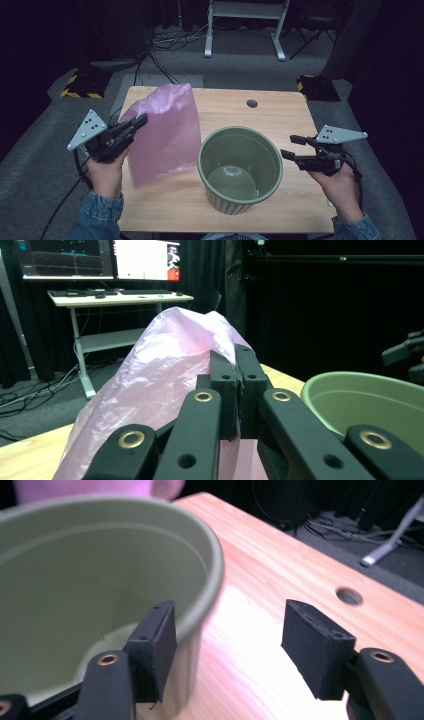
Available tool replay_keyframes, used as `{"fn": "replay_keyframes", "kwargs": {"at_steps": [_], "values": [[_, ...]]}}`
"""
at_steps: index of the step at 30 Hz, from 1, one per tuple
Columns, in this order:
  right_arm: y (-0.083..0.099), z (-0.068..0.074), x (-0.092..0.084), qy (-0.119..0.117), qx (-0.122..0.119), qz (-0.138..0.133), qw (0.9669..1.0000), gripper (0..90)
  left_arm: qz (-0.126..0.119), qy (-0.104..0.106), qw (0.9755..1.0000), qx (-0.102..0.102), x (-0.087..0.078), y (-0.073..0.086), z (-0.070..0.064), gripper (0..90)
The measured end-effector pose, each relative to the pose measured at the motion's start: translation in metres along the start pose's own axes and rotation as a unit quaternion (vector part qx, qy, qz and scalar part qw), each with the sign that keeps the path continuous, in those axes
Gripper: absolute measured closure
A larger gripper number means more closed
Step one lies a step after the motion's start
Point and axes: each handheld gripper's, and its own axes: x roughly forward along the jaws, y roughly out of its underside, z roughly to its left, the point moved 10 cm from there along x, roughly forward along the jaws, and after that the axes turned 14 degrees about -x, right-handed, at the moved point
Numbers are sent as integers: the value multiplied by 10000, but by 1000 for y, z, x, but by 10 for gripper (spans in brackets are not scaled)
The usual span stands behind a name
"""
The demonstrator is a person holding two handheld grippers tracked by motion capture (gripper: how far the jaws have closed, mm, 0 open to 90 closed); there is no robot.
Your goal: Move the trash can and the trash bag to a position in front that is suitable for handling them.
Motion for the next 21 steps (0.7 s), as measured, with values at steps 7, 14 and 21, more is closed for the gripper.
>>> {"fn": "replay_keyframes", "kwargs": {"at_steps": [7,14,21], "values": [[47,-3,6,112,179,424,9989,382,-78,105,9998,156,0,-24,-15,887],[95,4,15,-7,494,713,9962,383,-33,82,9992,395,6,-43,-25,888],[129,12,24,-89,730,882,9934,386,-38,117,9988,473,8,-61,-26,887]]}}
